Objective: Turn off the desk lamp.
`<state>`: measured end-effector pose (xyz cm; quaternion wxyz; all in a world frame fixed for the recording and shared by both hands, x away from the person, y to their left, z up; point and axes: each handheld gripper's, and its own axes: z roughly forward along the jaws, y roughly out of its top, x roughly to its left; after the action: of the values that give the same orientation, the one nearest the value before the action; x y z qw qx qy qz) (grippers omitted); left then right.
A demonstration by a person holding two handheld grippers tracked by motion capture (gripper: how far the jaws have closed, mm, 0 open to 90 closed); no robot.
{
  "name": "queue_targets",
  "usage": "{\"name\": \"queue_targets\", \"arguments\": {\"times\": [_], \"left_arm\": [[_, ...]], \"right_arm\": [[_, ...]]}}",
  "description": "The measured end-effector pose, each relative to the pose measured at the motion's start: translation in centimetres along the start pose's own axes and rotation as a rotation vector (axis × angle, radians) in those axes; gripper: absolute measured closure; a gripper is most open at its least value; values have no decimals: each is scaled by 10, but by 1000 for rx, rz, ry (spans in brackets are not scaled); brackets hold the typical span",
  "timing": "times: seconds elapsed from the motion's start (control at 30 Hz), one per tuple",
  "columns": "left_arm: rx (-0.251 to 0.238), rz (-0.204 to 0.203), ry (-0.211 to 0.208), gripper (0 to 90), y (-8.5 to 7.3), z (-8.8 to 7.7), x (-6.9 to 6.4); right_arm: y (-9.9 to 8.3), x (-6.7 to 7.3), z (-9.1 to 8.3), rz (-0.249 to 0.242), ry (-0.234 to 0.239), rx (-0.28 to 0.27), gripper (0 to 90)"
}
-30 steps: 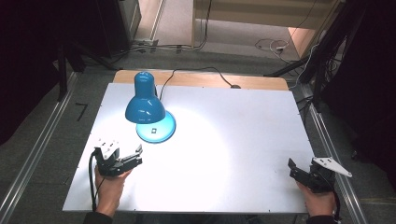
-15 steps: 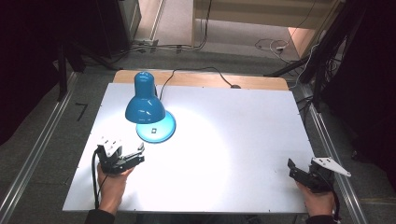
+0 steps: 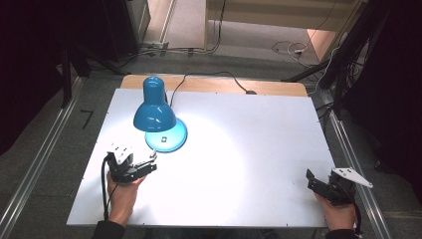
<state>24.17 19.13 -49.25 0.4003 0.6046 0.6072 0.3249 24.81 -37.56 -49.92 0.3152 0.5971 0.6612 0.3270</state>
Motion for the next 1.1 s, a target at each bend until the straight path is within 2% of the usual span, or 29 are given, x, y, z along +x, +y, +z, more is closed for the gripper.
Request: {"name": "queue_targets", "arguments": {"times": [0.17, 0.2, 0.87, 1.1], "left_arm": [[-7, -2, -4, 90, 2, 3, -2], [-10, 0, -5, 115, 2, 3, -2], [-7, 6, -17, 154, 6, 15, -8], [-8, 16, -22, 235, 6, 21, -10]], "right_arm": [[0, 0, 0, 0, -2, 0, 124], [0, 0, 0, 1, -3, 0, 123], [0, -1, 0, 0, -6, 2, 124], [0, -1, 0, 1, -5, 3, 124]]}}
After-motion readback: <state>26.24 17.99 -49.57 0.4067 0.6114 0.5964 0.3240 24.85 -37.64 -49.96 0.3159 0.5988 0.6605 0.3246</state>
